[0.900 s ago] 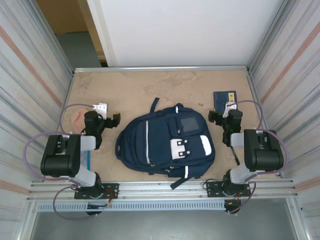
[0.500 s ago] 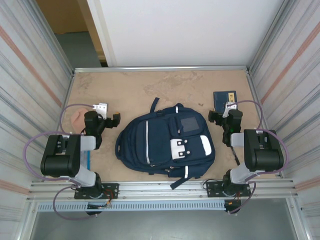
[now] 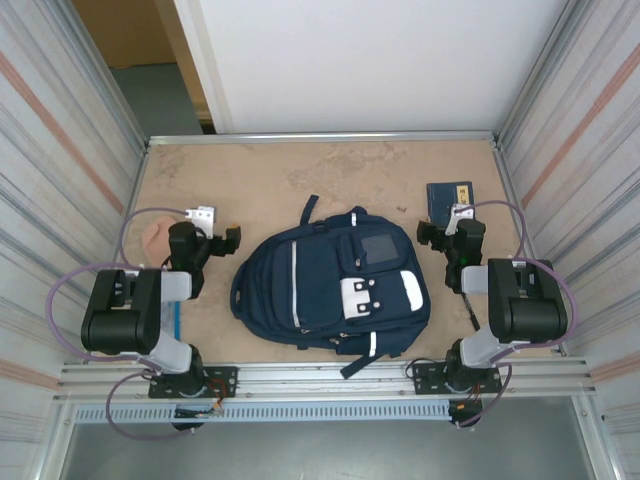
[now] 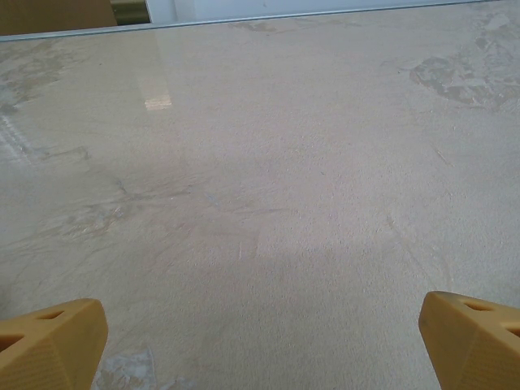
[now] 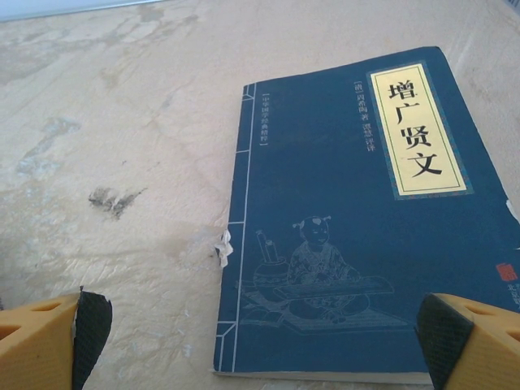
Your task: Pack books, pencil case, and school supplies into a backpack
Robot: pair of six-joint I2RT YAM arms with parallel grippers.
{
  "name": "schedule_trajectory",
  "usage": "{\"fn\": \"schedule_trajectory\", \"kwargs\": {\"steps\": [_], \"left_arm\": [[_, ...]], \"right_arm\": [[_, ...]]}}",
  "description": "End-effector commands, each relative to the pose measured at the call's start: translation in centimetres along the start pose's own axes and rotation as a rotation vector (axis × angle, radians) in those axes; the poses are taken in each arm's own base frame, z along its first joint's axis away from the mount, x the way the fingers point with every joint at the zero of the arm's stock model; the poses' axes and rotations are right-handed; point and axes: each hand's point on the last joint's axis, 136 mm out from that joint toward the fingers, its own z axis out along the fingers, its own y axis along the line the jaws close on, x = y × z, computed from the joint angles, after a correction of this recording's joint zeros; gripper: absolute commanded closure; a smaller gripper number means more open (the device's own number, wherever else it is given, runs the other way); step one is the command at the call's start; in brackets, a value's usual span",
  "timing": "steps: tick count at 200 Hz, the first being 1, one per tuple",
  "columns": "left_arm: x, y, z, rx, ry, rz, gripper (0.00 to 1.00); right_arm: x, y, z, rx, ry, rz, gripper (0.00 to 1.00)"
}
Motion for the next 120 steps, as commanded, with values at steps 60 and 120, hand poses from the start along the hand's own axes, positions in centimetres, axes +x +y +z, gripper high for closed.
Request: {"fn": "schedule_trajectory", "kwargs": {"steps": [60, 120], "left_arm": [[-5.6, -1.3, -5.0, -0.202, 0.159, 0.065, 0.01], [-3.3, -8.2, -13.1, 0.131, 0.424, -0.504, 0.01]], "right_arm": [[-8.7, 0.4, -6.9, 0.119, 0.025, 0.261, 0.01], [-1.0, 6.7, -15.5, 0.000, 0.469, 0.303, 0.01]]}}
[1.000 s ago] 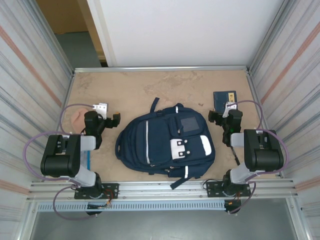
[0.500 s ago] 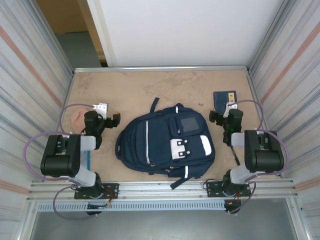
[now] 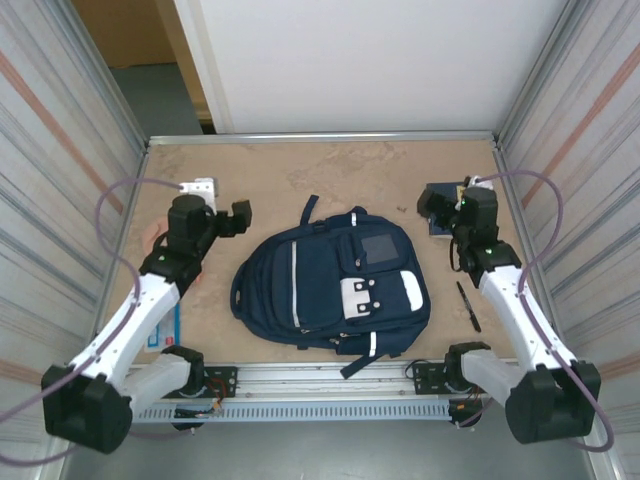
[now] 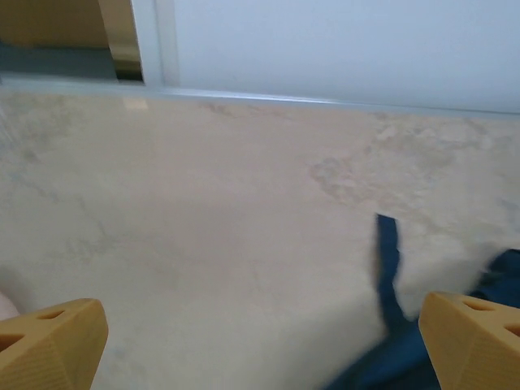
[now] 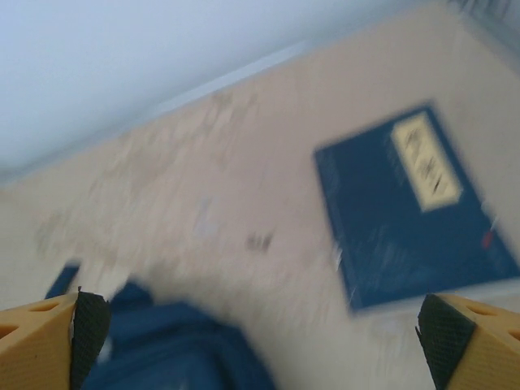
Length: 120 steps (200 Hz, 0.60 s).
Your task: Pack books, pencil case, and school supplies into a backpack
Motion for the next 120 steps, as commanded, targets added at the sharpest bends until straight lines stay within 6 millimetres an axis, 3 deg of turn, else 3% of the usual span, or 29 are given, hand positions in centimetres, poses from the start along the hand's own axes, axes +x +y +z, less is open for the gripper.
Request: {"fn": "schedule_trajectory", "kwargs": {"steps": [1, 37, 60, 74, 94, 120], "left_arm": [[9.1, -0.5, -2.5, 0.077, 0.387, -0.285, 0.01], [13.2, -5.8, -5.2, 0.310, 0.543, -0.293, 0.01], [16.0, -7.7, -5.8, 0.321, 0.660, -0.202, 0.01], [16.8, -8.7, -5.8, 0.332, 0.710, -0.152, 0.01], [17.3, -10.0, -5.3, 0.357, 0.733, -0.068, 0.01], [18.5, -9.9, -4.3, 0.314, 0.788, -0.042, 0.01]], "right_arm": [[9.5, -1.6, -3.4, 0.088, 0.361, 0.030, 0.01], [15.7, -3.1, -7.9, 0.131, 0.553, 0.056, 0.10], [15.3, -2.6, -10.5, 0.196, 0.490, 0.073, 0.06], [15.7, -3.2, -11.0, 0.270, 0.472, 0.189, 0.03], [18.5, -4.1, -11.4, 0.388, 0.539, 0.436, 0.02], [20.9, -2.6, -10.3, 0.367, 0.613, 0.538, 0.00]]}}
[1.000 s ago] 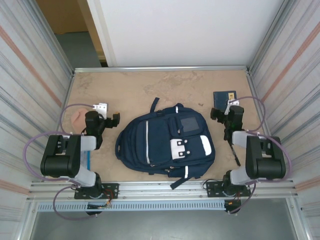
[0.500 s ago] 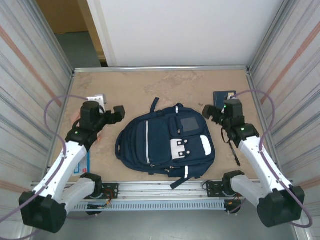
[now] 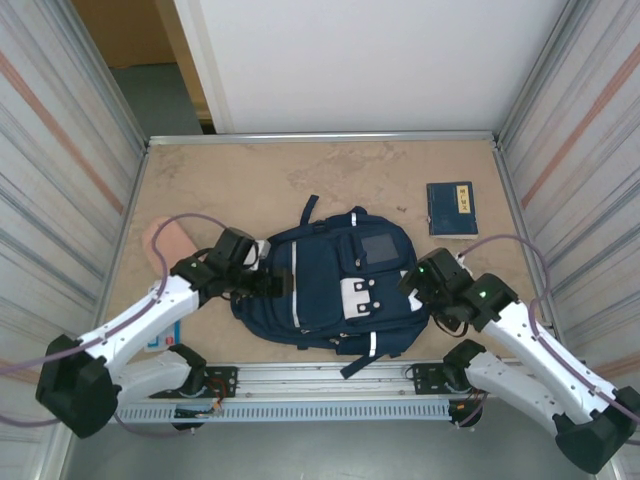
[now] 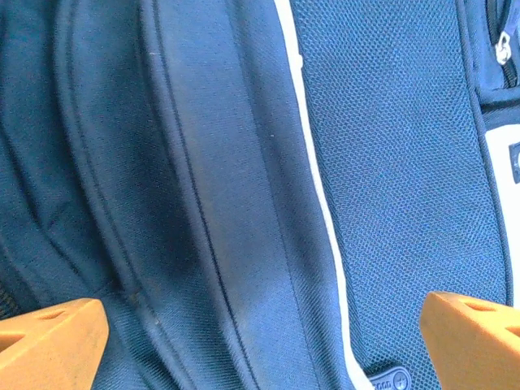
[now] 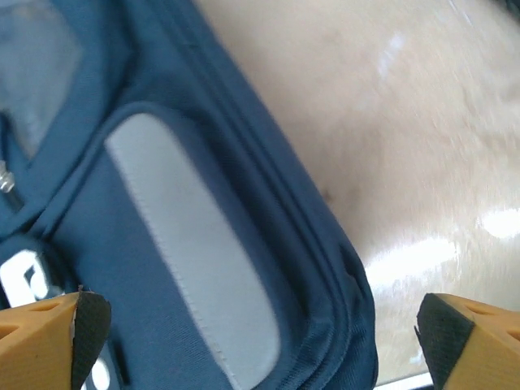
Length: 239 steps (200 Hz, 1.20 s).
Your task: Pack books, pencil case, and school supplies into a backpack
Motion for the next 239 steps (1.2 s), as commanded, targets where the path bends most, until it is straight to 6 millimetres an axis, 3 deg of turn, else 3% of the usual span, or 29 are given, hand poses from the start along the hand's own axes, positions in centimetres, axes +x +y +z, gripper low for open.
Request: {"fn": "schedule_trajectory", "kwargs": {"steps": [1, 13, 38, 65, 92, 133, 154, 189, 208, 221, 239], "left_arm": [[-0.2, -0.2, 0.5, -0.024, 0.032, 0.020, 0.01], [0.3, 0.5, 1.4, -0.040, 0.046, -0.001, 0.01], [1.5, 0.5, 2.1, -0.036, 0.079, -0.011, 0.01], [3.0, -0.3, 2.7, -0.023, 0.099, 0.025, 0.01], [3.2, -0.9, 3.6, 0.000, 0.096, -0.018, 0.01], [2.6, -3.4, 5.7, 0.062, 0.052, -0.021, 0.01], [3.4, -4.1, 6.5, 0.048, 0.095, -0.002, 0.01], [4.3, -6.5, 6.1, 0.058, 0.118, 0.063, 0.01], [4.0, -8.6, 4.4, 0.073, 0.106, 0.159, 0.01], [3.6, -9.3, 2.8, 0.030, 0.079, 0.273, 0.01], [3.0, -9.1, 0.4, -0.082, 0.048, 0.425, 0.01]], "right_arm": [[1.8, -0.8, 1.6, 0.046, 0.066, 0.210, 0.00], [2.1, 0.4, 2.6, 0.010, 0.091, 0.212, 0.01], [1.6, 5.0, 3.1, -0.181, 0.107, 0.144, 0.03], [-2.2, 9.2, 1.7, -0.351, -0.028, 0.083, 0.11], [-5.5, 11.4, 2.1, -0.398, -0.023, 0.109, 0.15], [-10.7, 15.4, 5.5, -0.415, -0.018, 0.047, 0.14], [-13.1, 18.6, 6.8, -0.432, -0.028, 0.003, 0.11], [-16.4, 23.3, 10.8, -0.460, -0.002, -0.097, 0.10], [-18.1, 23.6, 11.9, -0.431, 0.021, -0.108, 0.09], [-18.8, 23.3, 11.0, -0.434, 0.009, -0.117, 0.07], [-19.1, 21.2, 9.1, -0.381, -0.043, -0.146, 0.05]]}}
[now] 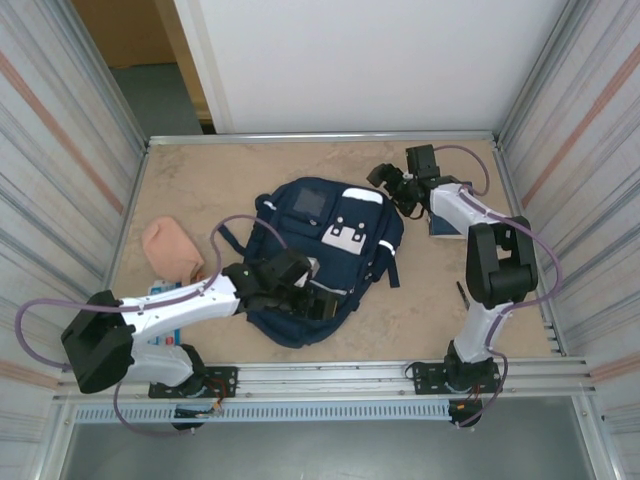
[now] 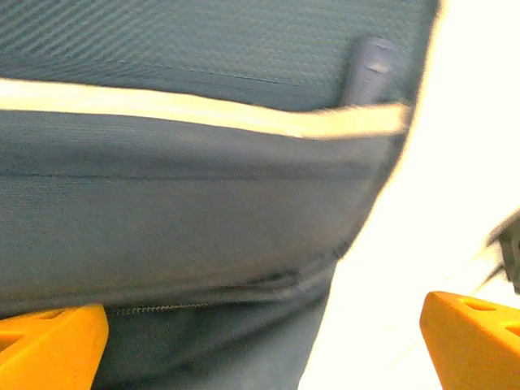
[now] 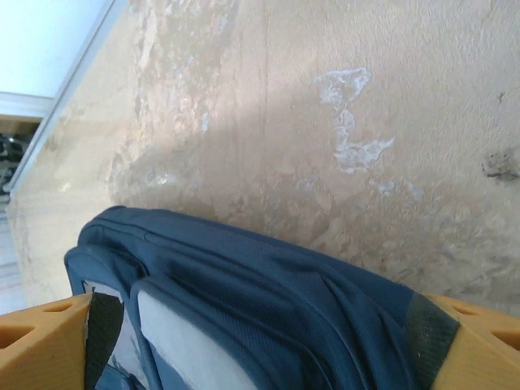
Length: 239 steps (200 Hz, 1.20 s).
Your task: Pack books, pencil case, and school supplies into a backpack
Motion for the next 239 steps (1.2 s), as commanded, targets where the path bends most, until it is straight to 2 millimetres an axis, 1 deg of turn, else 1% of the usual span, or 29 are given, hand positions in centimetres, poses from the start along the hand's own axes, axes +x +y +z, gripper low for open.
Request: {"fn": "schedule_trajectory", "kwargs": {"steps": [1, 6, 16, 19, 28, 36, 43, 54, 67, 80, 95, 102, 109, 121, 125, 144, 154, 169, 182, 193, 199, 207, 221, 229, 232, 239], "left_arm": [[-0.8, -0.1, -3.8, -0.135, -0.035, 0.204, 0.02], [-0.9, 0.3, -4.4, -0.176, -0.032, 0.226, 0.01], [-0.1, 1.6, -5.3, -0.264, 0.002, 0.235, 0.01], [0.1, 2.2, -5.6, -0.291, 0.011, 0.231, 0.01], [0.8, 3.7, -6.1, -0.361, 0.022, 0.175, 0.01], [1.6, 5.3, -6.7, -0.431, 0.024, 0.107, 0.01], [2.5, 6.4, -7.2, -0.469, 0.037, 0.051, 0.01], [3.6, 6.9, -7.7, -0.470, 0.045, -0.015, 0.03], [5.0, 7.4, -7.9, -0.442, 0.041, -0.098, 0.08], [6.1, 8.1, -7.6, -0.418, 0.018, -0.180, 0.11], [6.5, 8.7, -6.9, -0.384, -0.028, -0.258, 0.13], [6.4, 9.0, -6.6, -0.369, -0.047, -0.297, 0.13], [5.9, 9.0, -6.5, -0.347, -0.071, -0.330, 0.12], [4.8, 9.3, -6.4, -0.330, -0.121, -0.377, 0.06], [4.4, 9.6, -6.5, -0.328, -0.139, -0.393, 0.02], [2.4, 10.1, -5.4, -0.262, -0.209, -0.434, 0.01], [2.3, 10.8, -4.6, -0.243, -0.198, -0.490, 0.02], [3.1, 11.9, -3.6, -0.249, -0.169, -0.566, 0.04], [3.8, 12.3, -3.1, -0.258, -0.165, -0.586, 0.05], [3.7, 12.5, -2.8, -0.249, -0.179, -0.584, 0.09], [3.5, 12.5, -2.8, -0.246, -0.192, -0.575, 0.14], [3.1, 12.6, -2.7, -0.245, -0.209, -0.554, 0.23], [2.7, 12.8, -2.8, -0.256, -0.209, -0.552, 0.44], [2.4, 12.8, -3.1, -0.265, -0.211, -0.538, 0.53], [2.2, 12.7, -3.3, -0.270, -0.215, -0.534, 0.59], [1.7, 12.6, -3.9, -0.282, -0.222, -0.525, 0.67]], "right_arm": [[-0.1, 0.1, -3.8, 0.016, -0.009, -0.090, 0.05], [0.0, -0.3, -4.6, 0.033, -0.015, -0.100, 0.04], [0.6, -1.3, -6.4, 0.068, -0.022, -0.124, 0.03], [0.8, -1.5, -6.7, 0.075, -0.020, -0.128, 0.03], [1.8, -2.3, -7.8, 0.103, -0.013, -0.151, 0.03], [3.2, -3.0, -8.7, 0.121, 0.003, -0.180, 0.03], [4.8, -3.6, -9.3, 0.133, 0.028, -0.215, 0.03], [7.6, -4.2, -10.2, 0.144, 0.076, -0.288, 0.03], [11.5, -4.2, -10.9, 0.134, 0.151, -0.394, 0.03], [15.3, -4.0, -11.5, 0.120, 0.227, -0.506, 0.03], [19.2, -3.7, -11.9, 0.078, 0.309, -0.619, 0.04], [20.6, -3.3, -12.0, 0.048, 0.339, -0.651, 0.05], [21.5, -3.3, -11.8, 0.032, 0.362, -0.660, 0.06], [22.6, -3.0, -11.6, 0.007, 0.385, -0.656, 0.07], [23.0, -2.9, -11.5, -0.006, 0.394, -0.662, 0.07], [24.2, -2.8, -11.1, -0.025, 0.416, -0.702, 0.08], [24.7, -2.9, -10.9, -0.027, 0.431, -0.712, 0.09], [25.5, -3.0, -10.7, -0.021, 0.450, -0.727, 0.11], [25.9, -3.1, -10.5, -0.014, 0.449, -0.742, 0.11], [26.2, -3.0, -10.5, -0.019, 0.438, -0.745, 0.11], [26.4, -2.9, -10.4, -0.027, 0.435, -0.740, 0.11], [26.7, -2.7, -10.4, -0.046, 0.436, -0.731, 0.11], [26.6, -2.3, -10.3, -0.060, 0.429, -0.716, 0.11], [26.6, -2.1, -10.4, -0.060, 0.431, -0.722, 0.11], [26.6, -2.2, -10.4, -0.056, 0.432, -0.726, 0.11], [26.4, -2.4, -10.6, -0.042, 0.432, -0.736, 0.11]]}}
